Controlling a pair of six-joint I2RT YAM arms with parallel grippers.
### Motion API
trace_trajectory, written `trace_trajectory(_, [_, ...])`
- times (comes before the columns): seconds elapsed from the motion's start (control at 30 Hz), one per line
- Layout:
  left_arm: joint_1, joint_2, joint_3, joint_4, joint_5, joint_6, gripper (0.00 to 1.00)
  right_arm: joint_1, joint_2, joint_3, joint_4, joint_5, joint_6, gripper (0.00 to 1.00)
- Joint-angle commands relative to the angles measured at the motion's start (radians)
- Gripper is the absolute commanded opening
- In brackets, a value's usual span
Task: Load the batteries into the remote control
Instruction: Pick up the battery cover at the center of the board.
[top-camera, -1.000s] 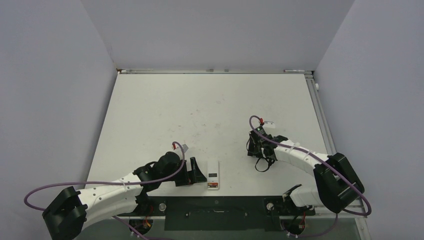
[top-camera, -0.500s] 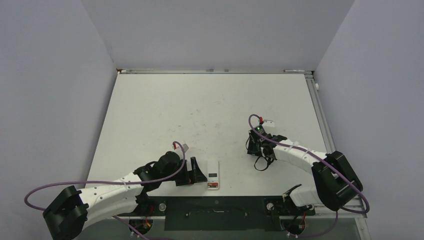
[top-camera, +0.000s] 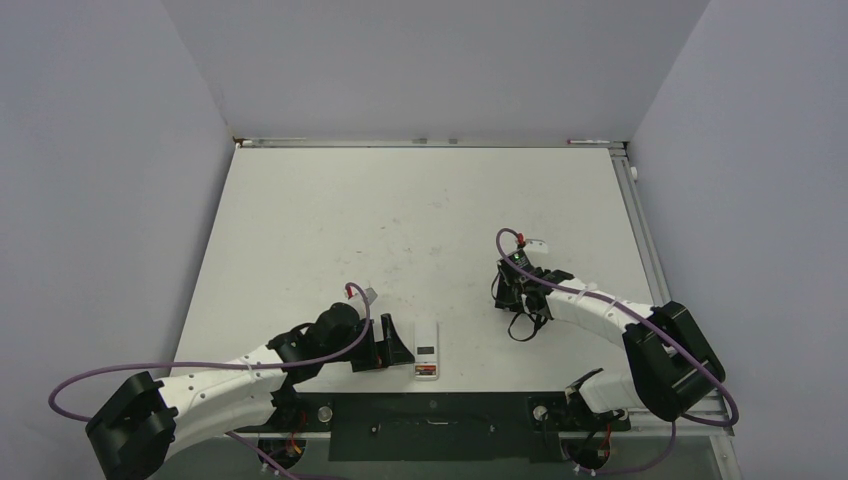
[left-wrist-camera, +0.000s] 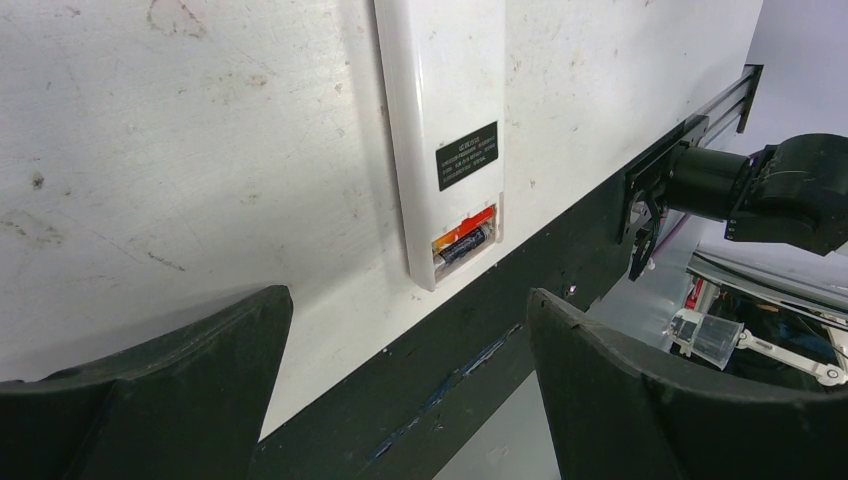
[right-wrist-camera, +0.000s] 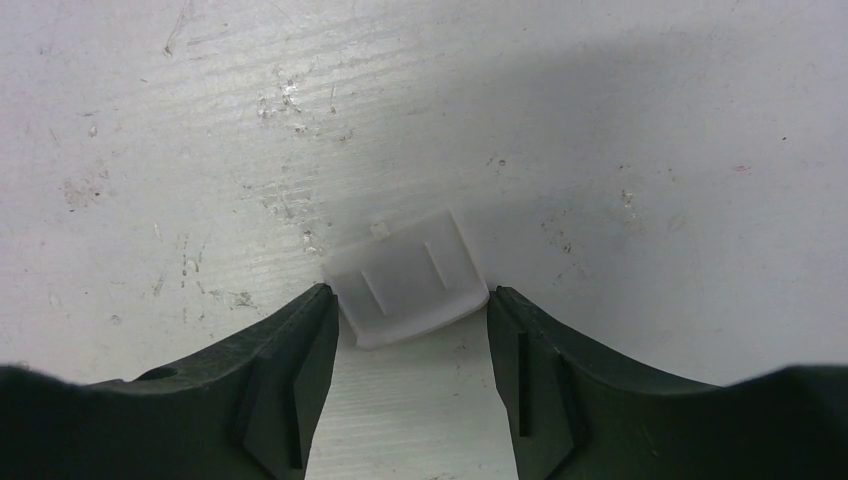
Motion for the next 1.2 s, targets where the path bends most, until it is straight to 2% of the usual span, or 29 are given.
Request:
trace_trajectory(0.0, [0.004,0.005,-0.014,-0.004,-0.003,0.016,0.86,0.008,0.011,-0.001,-0.018,-0.03,-0.011,0.54])
trace_trajectory(0.63, [0.009,-0.018,-0.019,-0.016,-0.002,0.016,0.86,0.176,0.033,0.037,-0.088,-0.024,0.041,0.56])
trace_trajectory(0.87, [0.009,-0.03,-0.024,-0.021,-0.002,0.016,0.86,0.177,0.037,0.06,-0.104,-0.046,-0.022,0.67])
trace_trajectory(1.17, [0.012,-0.019,-0.017,-0.014,0.005,0.019,0.86,0.166,0.125,0.103,-0.089,-0.148,-0.144,0.68])
